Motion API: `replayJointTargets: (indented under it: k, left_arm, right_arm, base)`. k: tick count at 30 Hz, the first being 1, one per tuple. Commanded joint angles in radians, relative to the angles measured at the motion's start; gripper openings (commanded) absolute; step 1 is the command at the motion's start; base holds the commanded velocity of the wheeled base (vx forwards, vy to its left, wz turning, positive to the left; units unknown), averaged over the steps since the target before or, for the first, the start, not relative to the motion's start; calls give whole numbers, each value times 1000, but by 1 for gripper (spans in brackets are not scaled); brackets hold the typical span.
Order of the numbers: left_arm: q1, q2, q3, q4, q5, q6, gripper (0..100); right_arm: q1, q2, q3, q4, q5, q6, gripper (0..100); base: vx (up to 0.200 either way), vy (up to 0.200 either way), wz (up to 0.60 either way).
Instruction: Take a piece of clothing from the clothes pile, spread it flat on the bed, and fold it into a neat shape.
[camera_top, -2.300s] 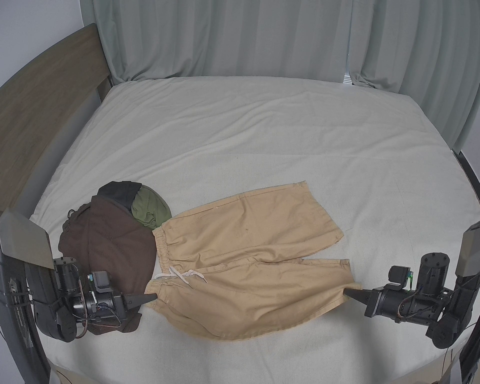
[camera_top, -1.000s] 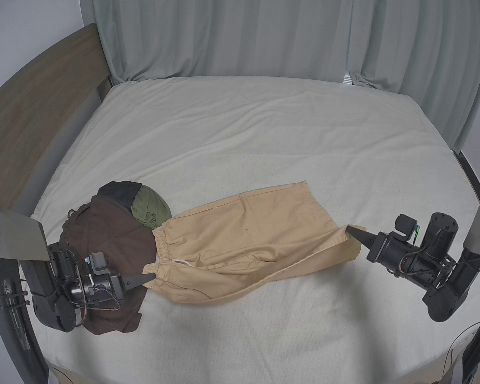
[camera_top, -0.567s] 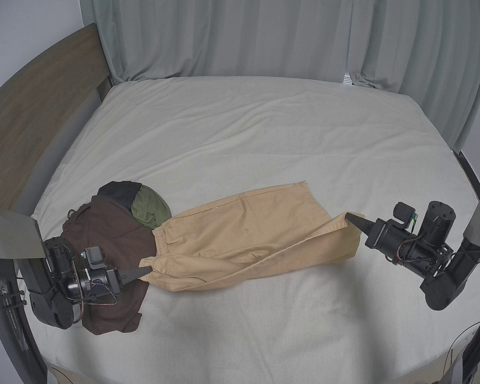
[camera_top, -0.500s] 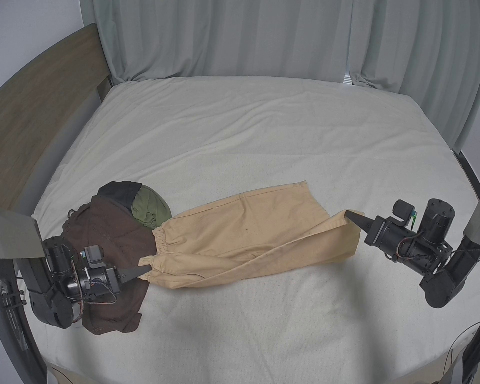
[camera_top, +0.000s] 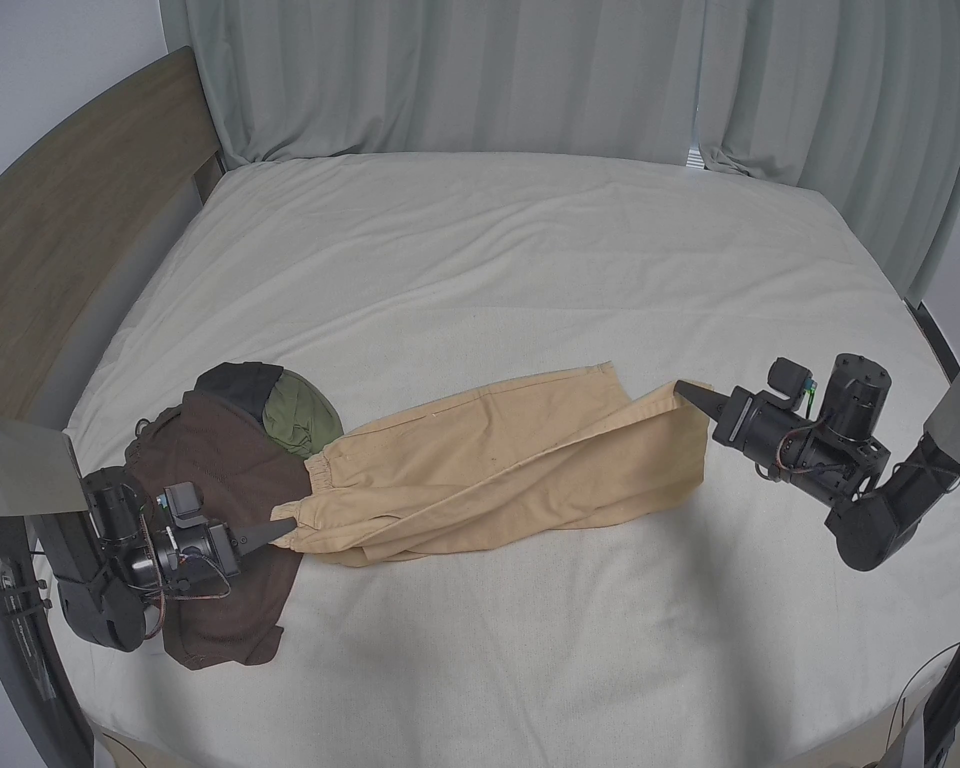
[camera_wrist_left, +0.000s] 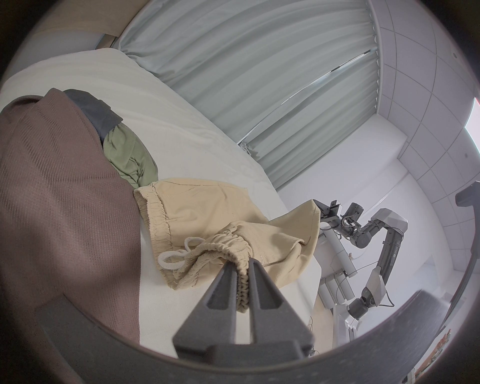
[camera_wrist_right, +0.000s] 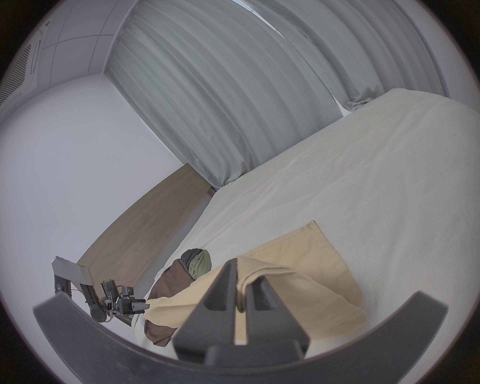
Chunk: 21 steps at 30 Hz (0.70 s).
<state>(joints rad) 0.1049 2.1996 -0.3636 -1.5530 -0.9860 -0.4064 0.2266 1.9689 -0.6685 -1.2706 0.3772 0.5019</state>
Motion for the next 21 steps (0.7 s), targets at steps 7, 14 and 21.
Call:
replayJointTargets:
  k: [7,14,21]
  left_arm:
    - [6,5,-31,-2,32,-20,0]
    - [10,5,-58,-2,87,-71,0]
    - [9,9,-66,-1,89,-75,0]
  right_arm:
    - [4,36,-187,151,2,-2,0]
    - [8,45,-284,247,2,-3,0]
    - [19,50,-375,344,2,-5,0]
  base:
    - [0,0,0]
    - [0,0,0]
    - [0,0,0]
